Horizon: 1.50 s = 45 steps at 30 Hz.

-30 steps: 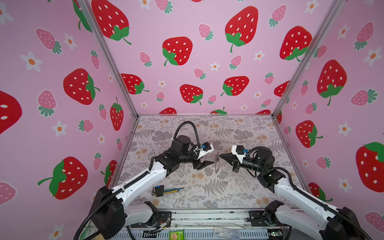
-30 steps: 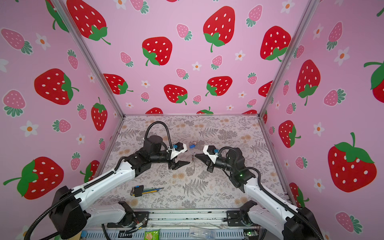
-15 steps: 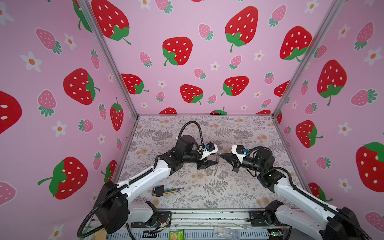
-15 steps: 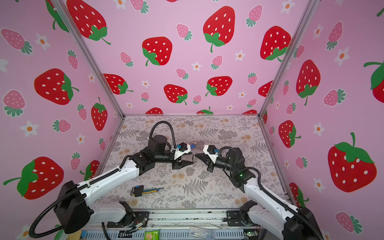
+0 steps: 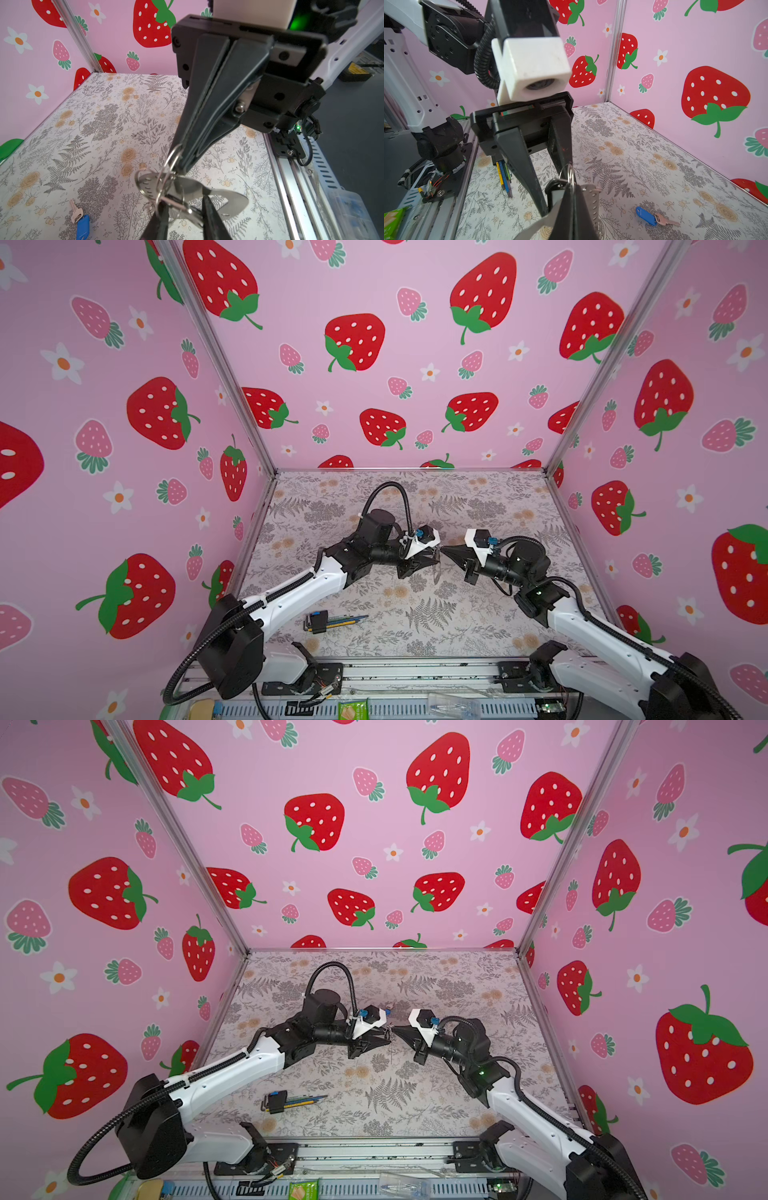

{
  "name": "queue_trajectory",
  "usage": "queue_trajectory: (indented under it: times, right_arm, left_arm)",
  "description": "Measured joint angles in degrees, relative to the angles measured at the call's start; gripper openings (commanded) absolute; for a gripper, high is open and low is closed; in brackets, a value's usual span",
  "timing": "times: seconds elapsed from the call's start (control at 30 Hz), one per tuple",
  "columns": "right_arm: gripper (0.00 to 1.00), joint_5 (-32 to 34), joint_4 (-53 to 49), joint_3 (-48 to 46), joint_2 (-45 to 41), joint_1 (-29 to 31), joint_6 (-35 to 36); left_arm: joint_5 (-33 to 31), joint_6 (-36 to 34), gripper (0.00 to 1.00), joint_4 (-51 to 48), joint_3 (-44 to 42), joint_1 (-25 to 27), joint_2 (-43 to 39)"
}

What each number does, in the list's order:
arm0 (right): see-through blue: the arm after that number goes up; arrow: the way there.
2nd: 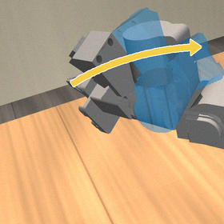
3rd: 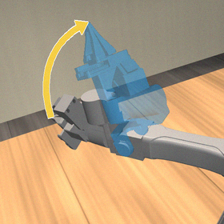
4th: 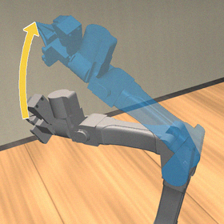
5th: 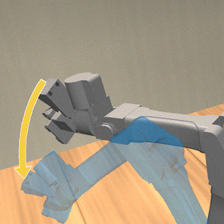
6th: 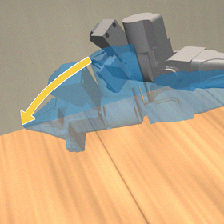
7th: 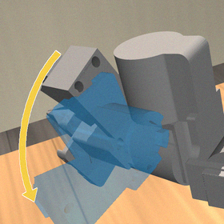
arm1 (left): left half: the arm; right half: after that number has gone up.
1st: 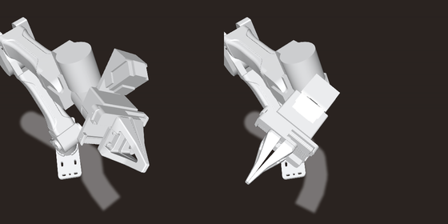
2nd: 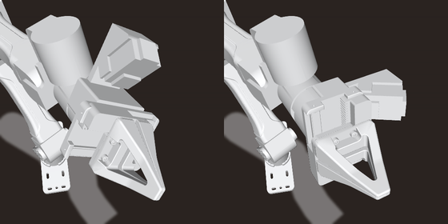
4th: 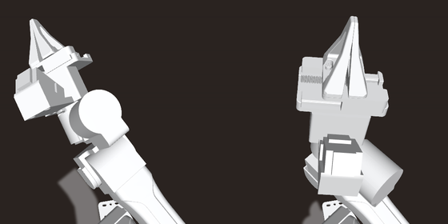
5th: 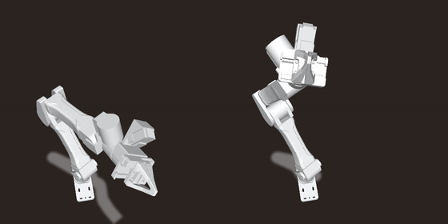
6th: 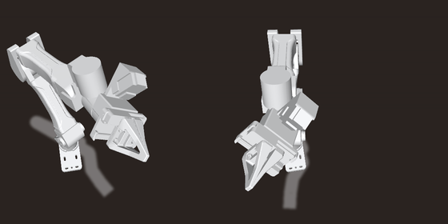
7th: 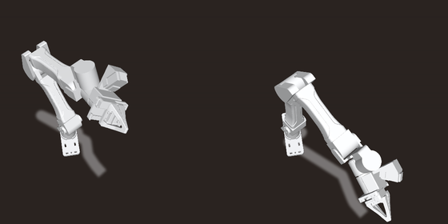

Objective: Put the keys on the keyring

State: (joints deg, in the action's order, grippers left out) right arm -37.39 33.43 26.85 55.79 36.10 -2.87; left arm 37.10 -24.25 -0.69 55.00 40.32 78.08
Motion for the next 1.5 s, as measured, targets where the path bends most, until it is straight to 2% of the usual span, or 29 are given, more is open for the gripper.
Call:
queue_trajectory:
  times: [0.03,0.37,0.47,0.67,1.03,1.13,1.17,1.2,1.23,1.37,1.5]
  right_arm:
    - [0.0,0.2,0.2,-0.2,-0.1,0.0,-0.2]
    - [0.0,1.9,2.7,-0.5,-0.5,0.0,-1.9]
    - [0.0,2.9,3.0,-0.5,-0.5,0.0,-2.3]
    - [0.0,4.2,3.8,-1.1,-0.5,0.0,-3.3]
    - [0.0,8.4,5.9,-3.2,-1.0,0.0,-5.0]
    - [0.0,8.5,6.4,-3.3,-1.0,0.0,-5.0]
    - [0.0,8.5,6.6,-3.3,-1.0,0.0,-5.0]
    - [0.0,8.4,6.9,-3.3,-1.0,0.0,-5.0]
    - [0.0,8.4,7.2,-3.3,-1.0,0.0,-5.0]
    - [0.0,7.0,7.4,-3.9,-1.3,0.0,-4.3]
    - [0.0,4.6,7.1,-4.6,-1.4,-0.1,-2.6]
  left_arm:
    - [0.0,-0.1,0.23,0.0,0.0,0.0,0.1]
    - [0.2,-0.1,0.2,-0.3,0.8,0.4,1.2]
    - [-0.7,-0.2,0.13,-0.4,1.2,1.2,1.7]
    - [-5.5,0.1,0.07,-0.3,2.3,2.6,2.6]
    - [-11.8,0.9,0.07,0.0,3.3,4.5,4.2]
    - [-12.2,1.7,0.19,0.4,3.7,4.7,4.9]
    - [-12.3,1.7,0.27,0.4,3.7,4.7,4.9]
    - [-12.5,1.9,0.41,0.5,3.7,4.8,4.9]
    - [-12.7,1.5,0.48,0.7,3.7,4.9,4.7]
    - [-14.2,1.3,0.57,1.4,1.9,4.5,1.7]
    - [-14.0,0.3,0.69,1.2,-0.3,1.7,-3.6]
